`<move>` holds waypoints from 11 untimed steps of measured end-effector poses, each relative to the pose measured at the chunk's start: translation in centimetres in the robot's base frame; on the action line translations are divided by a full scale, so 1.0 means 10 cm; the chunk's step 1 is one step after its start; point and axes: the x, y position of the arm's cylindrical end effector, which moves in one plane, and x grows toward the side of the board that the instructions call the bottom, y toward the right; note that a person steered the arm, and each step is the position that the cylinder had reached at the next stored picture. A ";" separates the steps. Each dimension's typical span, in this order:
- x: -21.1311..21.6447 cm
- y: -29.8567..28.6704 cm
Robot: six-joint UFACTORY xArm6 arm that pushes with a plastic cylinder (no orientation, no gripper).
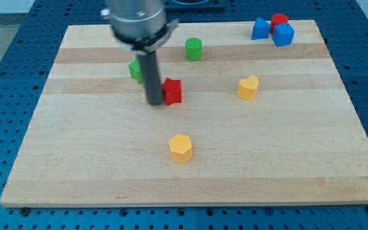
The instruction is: Move the red star to the bottom of the green circle
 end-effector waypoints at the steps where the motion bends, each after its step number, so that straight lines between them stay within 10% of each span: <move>1: -0.54 0.54; 6: -0.33 0.46; 11: -0.73 1.98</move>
